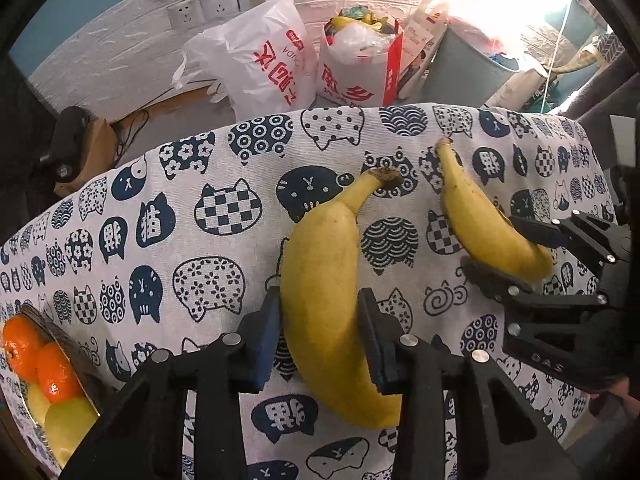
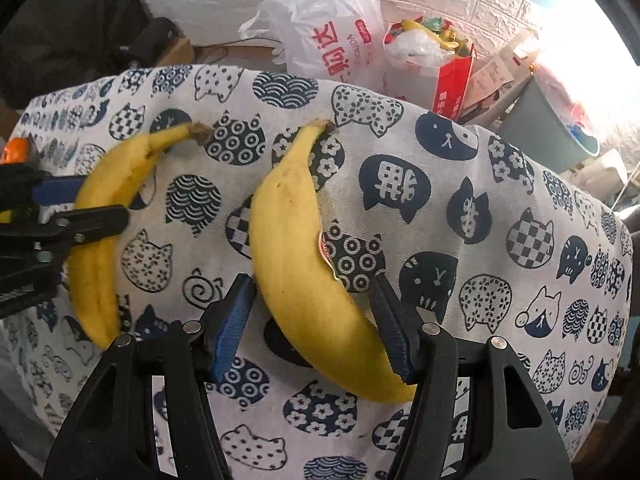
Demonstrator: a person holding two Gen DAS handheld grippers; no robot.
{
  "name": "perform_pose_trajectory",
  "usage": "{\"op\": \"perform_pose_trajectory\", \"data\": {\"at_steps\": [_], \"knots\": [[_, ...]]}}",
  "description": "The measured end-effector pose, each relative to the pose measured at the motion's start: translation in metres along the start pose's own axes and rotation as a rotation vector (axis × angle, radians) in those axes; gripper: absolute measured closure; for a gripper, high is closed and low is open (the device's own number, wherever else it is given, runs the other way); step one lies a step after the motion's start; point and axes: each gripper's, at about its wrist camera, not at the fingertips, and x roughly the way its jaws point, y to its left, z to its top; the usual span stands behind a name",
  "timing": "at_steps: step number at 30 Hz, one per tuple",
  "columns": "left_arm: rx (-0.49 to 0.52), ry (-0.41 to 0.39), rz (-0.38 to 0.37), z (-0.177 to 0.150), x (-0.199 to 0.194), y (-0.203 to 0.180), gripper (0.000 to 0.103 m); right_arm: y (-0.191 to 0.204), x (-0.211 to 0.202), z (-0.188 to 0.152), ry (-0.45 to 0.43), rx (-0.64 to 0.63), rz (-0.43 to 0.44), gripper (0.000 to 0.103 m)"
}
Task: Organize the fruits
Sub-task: 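Close the right gripper on one banana while the left gripper grasps the other banana, then carry both bananas, one in each gripper, over the fruit bowl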
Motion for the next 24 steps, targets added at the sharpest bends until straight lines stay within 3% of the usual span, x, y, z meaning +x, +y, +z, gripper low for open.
{"op": "perform_pose_trajectory", "data": {"at_steps": [7,24], "knots": [[0.012,-0.014,-0.004,-0.011,-0.015,-0.003,0.066,0.008,-0.007,-0.004,-0.031,-0.031,-0.011,0.067],[0.063,-0.076,-0.004,-0.039,-0.063,-0.007,0.067,0.015,-0.058,-0.015,-0.143,0.049,0.083,0.068]]}}
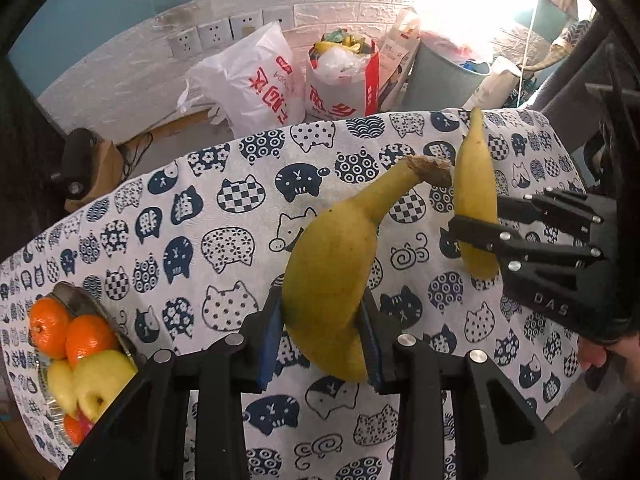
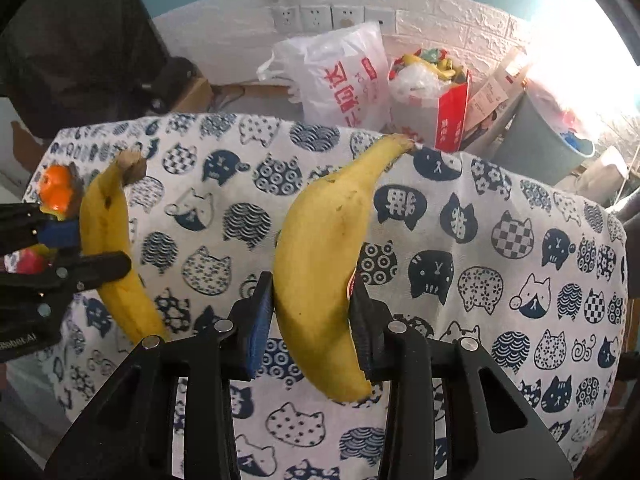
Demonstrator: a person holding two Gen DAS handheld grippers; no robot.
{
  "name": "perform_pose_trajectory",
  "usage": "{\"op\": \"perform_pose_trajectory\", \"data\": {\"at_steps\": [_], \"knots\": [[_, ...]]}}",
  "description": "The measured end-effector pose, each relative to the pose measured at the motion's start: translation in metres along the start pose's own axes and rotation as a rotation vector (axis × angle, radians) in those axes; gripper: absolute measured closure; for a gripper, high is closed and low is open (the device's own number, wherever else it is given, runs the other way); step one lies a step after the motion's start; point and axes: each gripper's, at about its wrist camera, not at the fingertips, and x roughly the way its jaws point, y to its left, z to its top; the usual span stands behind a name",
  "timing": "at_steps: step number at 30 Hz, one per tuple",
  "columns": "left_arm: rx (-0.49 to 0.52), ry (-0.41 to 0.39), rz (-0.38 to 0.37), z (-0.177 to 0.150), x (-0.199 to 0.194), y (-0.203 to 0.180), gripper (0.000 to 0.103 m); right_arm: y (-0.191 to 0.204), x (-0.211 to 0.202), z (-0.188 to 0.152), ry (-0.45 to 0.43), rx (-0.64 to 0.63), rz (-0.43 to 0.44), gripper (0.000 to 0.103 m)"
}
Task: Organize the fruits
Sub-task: 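Carry both bananas, one in each gripper, over the fruit bowl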
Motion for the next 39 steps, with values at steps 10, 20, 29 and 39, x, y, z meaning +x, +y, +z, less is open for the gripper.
{"op": "perform_pose_trajectory", "data": {"at_steps": [10,20,29,39], "knots": [[-0.001,-0.061,-0.001,-0.011,-0.035,0.003,0.067,0.017,-0.04,0.001,-0.084,-0.015,0.016,0.068],[-0.043,-0.11,-0.015,-0.034,-0.08,0.015,0.067,0.046,-0.071,0.005,-0.138,-0.044,0.057,0.068],[-0.132,-0.129,0.012,-0.069,-0.111,0.052,0.067,0.094,-0.095,0.004,-0.165,-0.1,0.12,0.068],[-0.234,-0.168,0.029,-0.101,-0.138,0.096,0.067,0.145,-0.103,0.003,-0.168,-0.167,0.154,0.068]]}}
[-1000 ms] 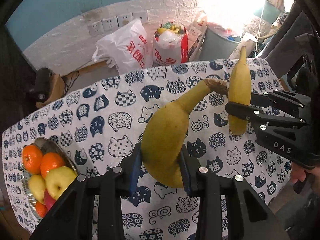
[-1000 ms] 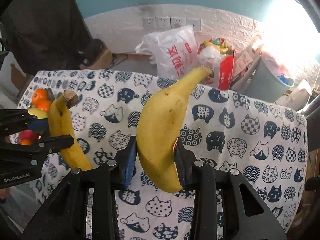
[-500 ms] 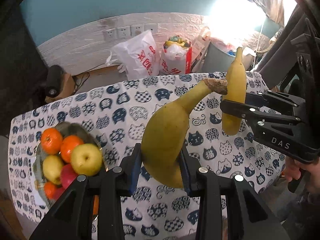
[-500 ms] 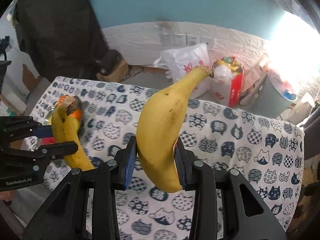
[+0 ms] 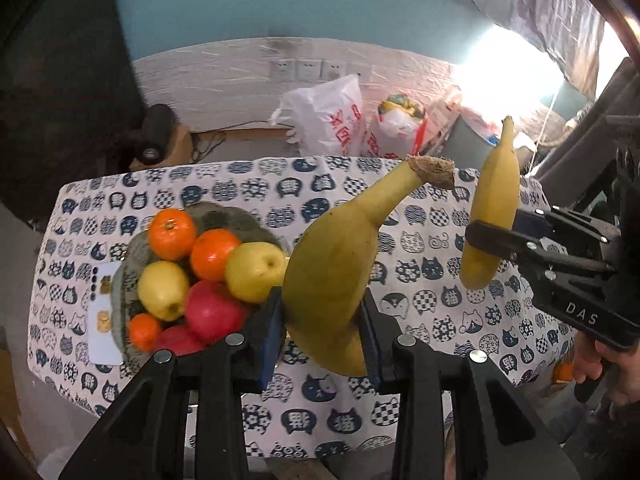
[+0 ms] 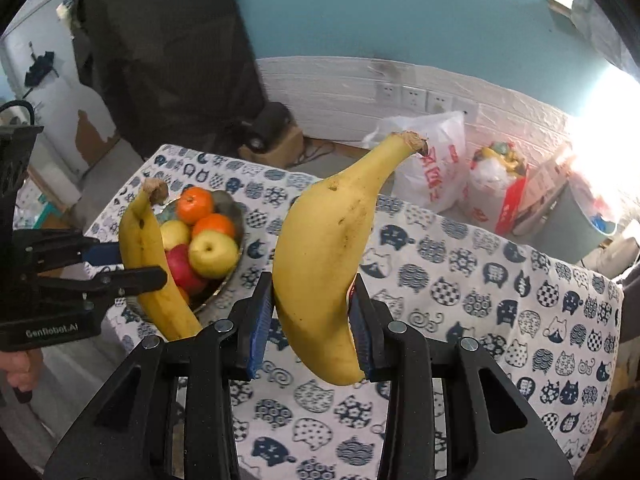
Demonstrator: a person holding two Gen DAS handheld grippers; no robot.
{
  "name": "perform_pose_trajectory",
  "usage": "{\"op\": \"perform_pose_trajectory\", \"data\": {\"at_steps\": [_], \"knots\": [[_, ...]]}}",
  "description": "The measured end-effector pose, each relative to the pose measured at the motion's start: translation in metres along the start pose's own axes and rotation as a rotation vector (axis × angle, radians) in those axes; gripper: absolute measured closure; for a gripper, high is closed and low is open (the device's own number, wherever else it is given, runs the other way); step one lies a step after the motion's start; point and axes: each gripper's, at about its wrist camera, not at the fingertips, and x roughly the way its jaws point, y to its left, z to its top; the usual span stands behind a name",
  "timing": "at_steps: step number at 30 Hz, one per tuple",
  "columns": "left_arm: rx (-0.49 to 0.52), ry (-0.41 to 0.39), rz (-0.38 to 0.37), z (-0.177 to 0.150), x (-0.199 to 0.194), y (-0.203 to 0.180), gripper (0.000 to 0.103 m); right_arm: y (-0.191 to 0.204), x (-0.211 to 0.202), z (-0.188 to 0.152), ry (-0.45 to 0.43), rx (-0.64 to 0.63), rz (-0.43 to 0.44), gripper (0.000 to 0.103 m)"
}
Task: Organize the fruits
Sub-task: 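Carry both bananas, one in each gripper, over the fruit bowl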
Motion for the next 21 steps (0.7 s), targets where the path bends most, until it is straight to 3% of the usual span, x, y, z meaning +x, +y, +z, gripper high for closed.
{"op": "perform_pose_trajectory", "data": {"at_steps": [9,21], "knots": [[-0.086,-0.014,0.04,-0.015,-0.008,0.052,0.067,0.038,0.011,0.013,0.011,-0.036,0.045,0.068],[-0.206,0.025,0.077,-0.03,0.007,0.114,0.067,0.085,0.045,0.031,0.051,-0.091,0.094,0.068]]}}
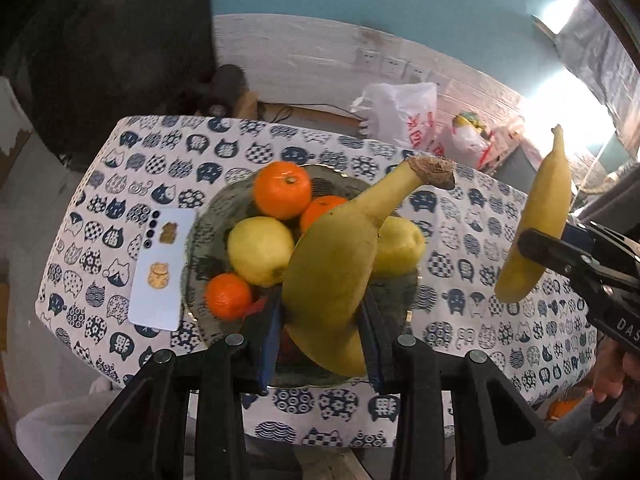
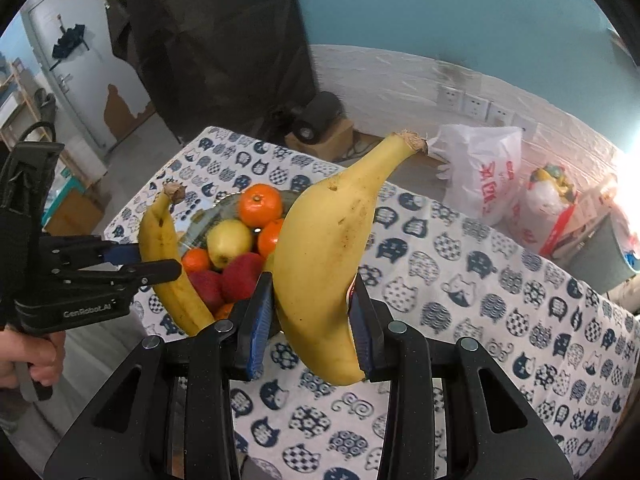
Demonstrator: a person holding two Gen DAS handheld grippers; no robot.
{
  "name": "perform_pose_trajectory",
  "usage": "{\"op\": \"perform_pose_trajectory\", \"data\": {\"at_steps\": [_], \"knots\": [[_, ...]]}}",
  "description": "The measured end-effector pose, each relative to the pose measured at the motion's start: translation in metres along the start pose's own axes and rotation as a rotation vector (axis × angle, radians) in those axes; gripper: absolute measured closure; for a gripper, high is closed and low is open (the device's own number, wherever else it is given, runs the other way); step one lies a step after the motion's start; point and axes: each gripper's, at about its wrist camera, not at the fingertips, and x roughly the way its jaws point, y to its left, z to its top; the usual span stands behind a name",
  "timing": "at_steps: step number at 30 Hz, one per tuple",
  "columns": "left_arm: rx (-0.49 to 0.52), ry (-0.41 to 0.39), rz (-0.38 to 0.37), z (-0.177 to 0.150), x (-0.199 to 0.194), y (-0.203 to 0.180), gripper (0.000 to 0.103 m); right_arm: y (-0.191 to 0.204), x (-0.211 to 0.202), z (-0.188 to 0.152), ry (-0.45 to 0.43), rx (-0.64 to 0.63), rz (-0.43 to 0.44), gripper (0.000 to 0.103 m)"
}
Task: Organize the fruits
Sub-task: 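Carry both bananas, one in each gripper, over the fruit bowl, then open both grippers to lay the bananas on top of the fruit in the bowl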
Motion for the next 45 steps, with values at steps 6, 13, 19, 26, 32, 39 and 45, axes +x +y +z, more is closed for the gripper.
{"op": "perform_pose_trajectory", "data": {"at_steps": [6,13,19,26,32,39,45], "knots": [[-0.042,0.036,0.0,0.006,0.018,0.02,0.067,0.02,0.02,0.007,0.026,-0.032,0.02,0.068],[-0.072,0.076,0.003,0.009,0.043,0.035,0.067,0.036,0.045,0.012,0.065,-0.054,0.048,0.068],[-0.123,0.109,-0.022,0.014,0.055,0.044,0.067,0.047,0.062,0.017,0.088,-0.054,0.073,0.068],[-0.096,0.053,0.028,0.016,0.04,0.043,0.042,0.054,0.079,0.024,0.113,-0.052,0.104,0.068],[-0.121,0.049,0.038,0.01,0.03,0.056,0.042,0.059,0.099,0.029,0.161,-0.053,0.132,0.068],[-0.118,0.033,0.042,0.004,0.016,0.059,0.042,0.06,0.103,0.034,0.16,-0.044,0.135,0.066],[-0.098,0.017,0.042,0.001,-0.001,0.052,0.039,0.054,0.084,0.039,0.124,-0.025,0.108,0.056]]}}
